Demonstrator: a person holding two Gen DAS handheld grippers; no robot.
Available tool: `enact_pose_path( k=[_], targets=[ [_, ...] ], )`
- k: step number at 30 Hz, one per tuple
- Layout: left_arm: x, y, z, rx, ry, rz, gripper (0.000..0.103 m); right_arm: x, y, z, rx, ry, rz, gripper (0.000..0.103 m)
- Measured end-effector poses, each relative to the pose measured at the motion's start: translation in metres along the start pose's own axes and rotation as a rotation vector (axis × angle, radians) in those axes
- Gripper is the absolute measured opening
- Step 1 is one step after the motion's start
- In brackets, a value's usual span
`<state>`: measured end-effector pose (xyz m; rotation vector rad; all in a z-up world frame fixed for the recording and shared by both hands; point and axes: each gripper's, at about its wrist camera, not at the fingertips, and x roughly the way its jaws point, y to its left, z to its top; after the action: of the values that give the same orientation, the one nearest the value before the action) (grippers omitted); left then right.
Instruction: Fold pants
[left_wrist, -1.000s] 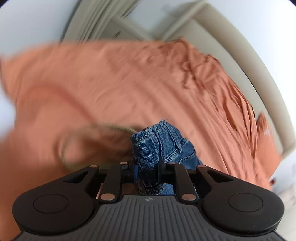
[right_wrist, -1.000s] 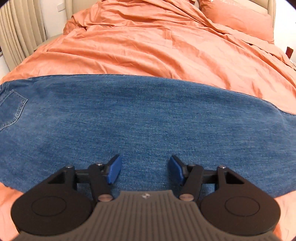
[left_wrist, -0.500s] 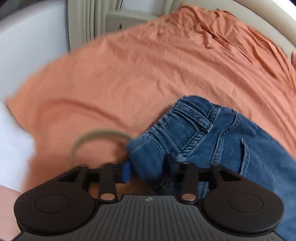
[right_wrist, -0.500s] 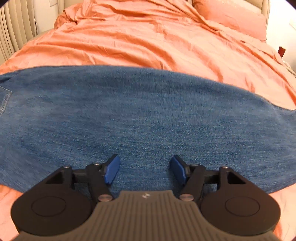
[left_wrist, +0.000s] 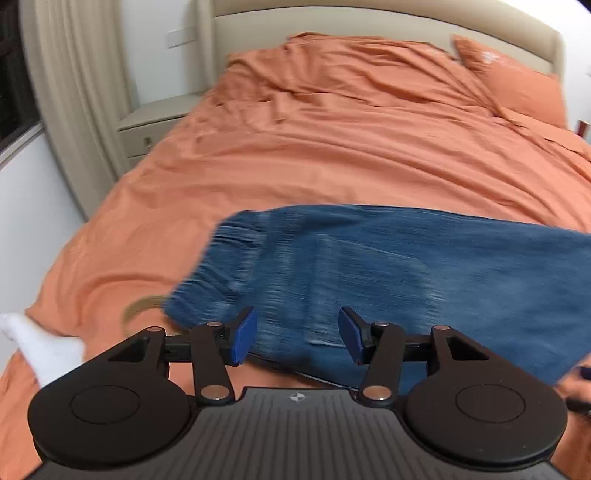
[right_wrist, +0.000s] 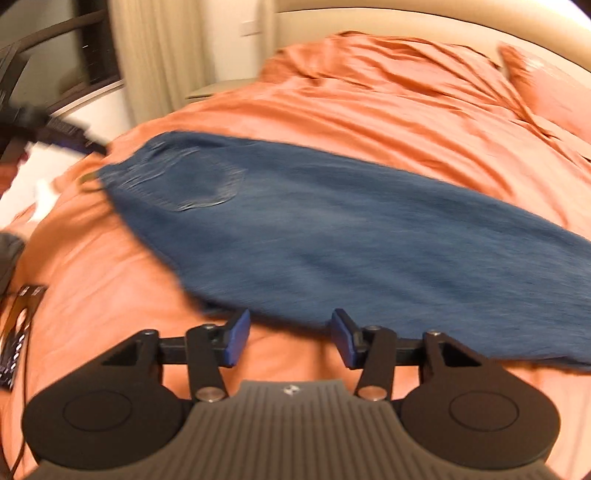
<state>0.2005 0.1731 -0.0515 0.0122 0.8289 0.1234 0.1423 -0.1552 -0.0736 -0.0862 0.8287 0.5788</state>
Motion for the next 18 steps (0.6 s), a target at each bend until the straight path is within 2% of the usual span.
enact_pose_path(
  k=[2, 6, 11, 13, 16, 18],
  targets=[
    [-0.008, -0.014, -0.004, 0.021, -0.014, -0.052, 0.061, 0.005, 0.016, -0.007, -0.013, 0.003, 0.022, 0.043],
    [-0.012, -0.038, -0.008, 0.071, -0.02, -0.094, 0.061, 0.016, 0.042, -0.015, -0.062, 0.0, 0.006, 0.043],
    [-0.006, -0.046, -0.01, 0.073, 0.015, -0.149, 0.06, 0.03, 0.058, -0.005, -0.121, -0.019, 0.021, 0.042],
    [-0.003, -0.048, -0.012, 0.074, 0.038, -0.181, 0.054, 0.041, 0.065, -0.001, -0.146, -0.014, 0.023, 0.04],
    [0.001, -0.055, -0.015, 0.094, 0.05, -0.18, 0.053, 0.049, 0.072, 0.004, -0.191, -0.037, -0.013, 0.038],
    [0.004, -0.059, -0.017, 0.108, 0.055, -0.184, 0.051, 0.048, 0.079, 0.007, -0.227, -0.064, -0.032, 0.031]
  ],
)
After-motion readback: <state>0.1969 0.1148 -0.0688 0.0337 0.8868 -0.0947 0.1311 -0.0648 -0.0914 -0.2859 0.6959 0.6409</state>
